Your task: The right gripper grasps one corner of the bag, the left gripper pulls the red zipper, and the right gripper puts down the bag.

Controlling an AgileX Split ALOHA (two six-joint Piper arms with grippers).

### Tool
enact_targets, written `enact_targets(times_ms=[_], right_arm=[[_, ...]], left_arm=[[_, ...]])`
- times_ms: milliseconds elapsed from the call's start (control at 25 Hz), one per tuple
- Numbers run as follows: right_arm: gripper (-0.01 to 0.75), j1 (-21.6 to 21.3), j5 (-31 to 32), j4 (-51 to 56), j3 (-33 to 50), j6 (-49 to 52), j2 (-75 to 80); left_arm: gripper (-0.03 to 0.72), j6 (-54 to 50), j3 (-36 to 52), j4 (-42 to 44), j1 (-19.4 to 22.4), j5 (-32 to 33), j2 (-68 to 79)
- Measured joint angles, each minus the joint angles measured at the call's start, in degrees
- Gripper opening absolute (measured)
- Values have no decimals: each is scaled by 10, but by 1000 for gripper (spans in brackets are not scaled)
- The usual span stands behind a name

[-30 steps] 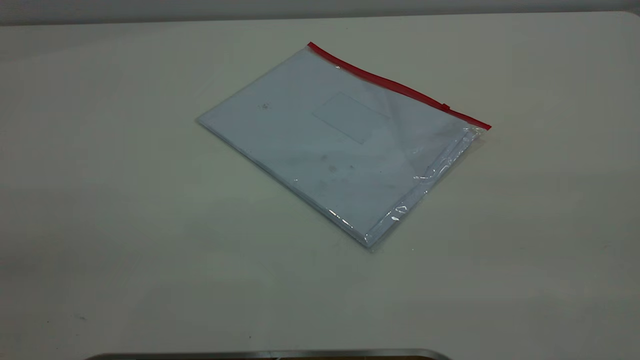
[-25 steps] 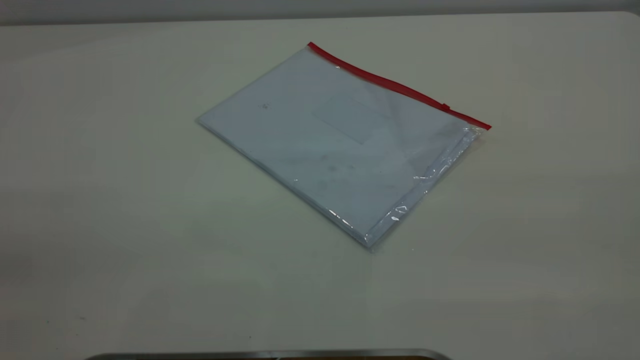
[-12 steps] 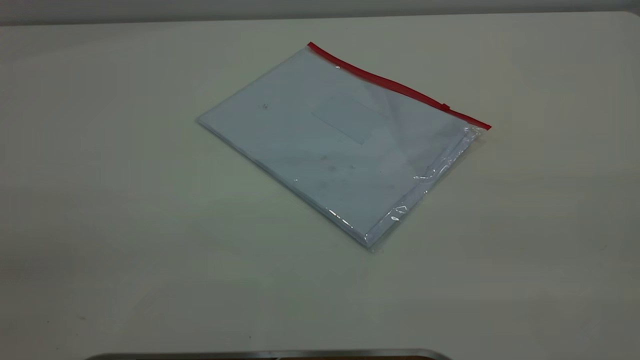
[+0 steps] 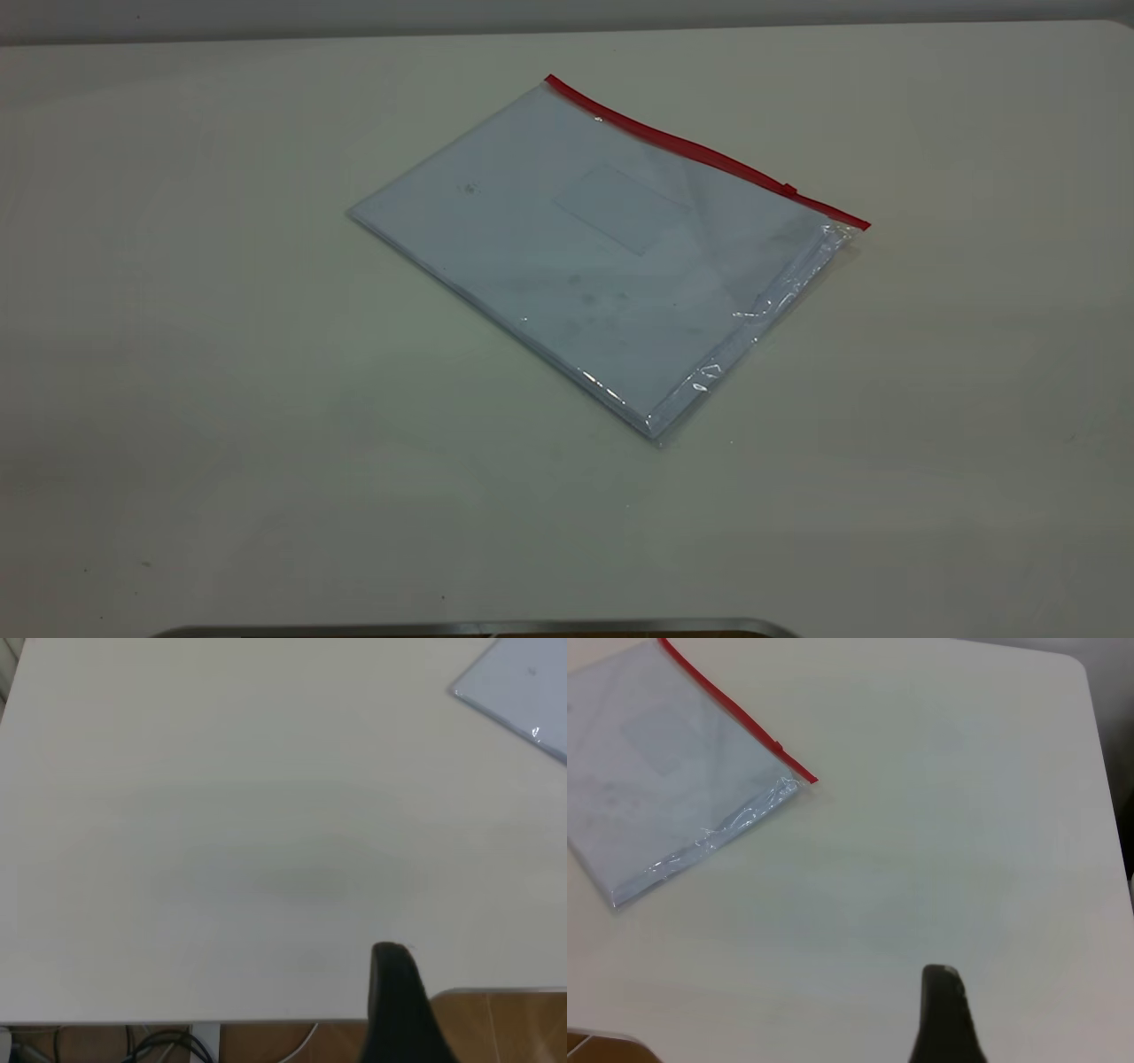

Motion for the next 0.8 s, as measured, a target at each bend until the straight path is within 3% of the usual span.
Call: enact_targets(times_ms=[440, 800], right_arm=[[557, 0, -1, 0, 0, 0, 0], [557, 0, -38, 20, -85, 43, 79]], left_arm=[[523, 0, -4, 8, 0, -5, 28], [523, -12, -129, 13, 1, -92, 315]])
